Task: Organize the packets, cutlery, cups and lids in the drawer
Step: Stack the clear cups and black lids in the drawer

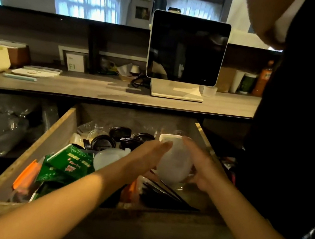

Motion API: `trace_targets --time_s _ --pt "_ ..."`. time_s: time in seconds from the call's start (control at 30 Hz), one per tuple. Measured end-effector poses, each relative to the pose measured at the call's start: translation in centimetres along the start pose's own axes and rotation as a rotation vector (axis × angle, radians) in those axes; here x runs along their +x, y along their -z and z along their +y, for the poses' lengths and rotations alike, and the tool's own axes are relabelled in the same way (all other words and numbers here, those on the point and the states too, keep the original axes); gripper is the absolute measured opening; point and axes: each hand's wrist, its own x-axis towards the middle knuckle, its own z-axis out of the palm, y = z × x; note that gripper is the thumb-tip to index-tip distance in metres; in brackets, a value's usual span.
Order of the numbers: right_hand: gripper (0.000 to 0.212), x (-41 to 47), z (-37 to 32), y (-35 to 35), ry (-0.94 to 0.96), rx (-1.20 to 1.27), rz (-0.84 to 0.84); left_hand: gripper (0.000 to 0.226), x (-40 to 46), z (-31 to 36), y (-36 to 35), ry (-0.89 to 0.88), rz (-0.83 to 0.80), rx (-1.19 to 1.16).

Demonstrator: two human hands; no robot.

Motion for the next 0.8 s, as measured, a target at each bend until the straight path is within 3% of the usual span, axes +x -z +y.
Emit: trace_targets --time_s 0.1,0.2,0.3,0.47,0.63,0.8 --pt "0.055 1.1 0.8 1.9 -0.016 -0.064 -0.008 0.045 1.0 -0.8 -1.8 0.148 0.0 -0.197" --pt "0.051 2.4 1.1 3.1 0.03 -0.153 0.031 0.042 2.1 -1.3 -3.3 0.172 -0.005 -0.315" --pt "0.047 3.3 1.2 3.9 0.065 -0.208 0.087 0.034 3.0 -1.2 -4.9 0.183 -0.024 -0.279" --pt "0.048 3.8 1.5 3.6 0.111 -0.354 0.143 0.044 4.1 -1.4 -6.8 0.236 -0.062 -0.209" --pt "0.041 3.3 0.5 3.0 0.267 -0.351 0.058 0.043 4.8 -0.7 -6.3 0.125 0.023 -0.17" --pt "0.026 2.3 -0.8 0.1 0.36 -0.138 0.074 0.049 3.6 1.4 -2.4 0.001 0.135 -0.257"
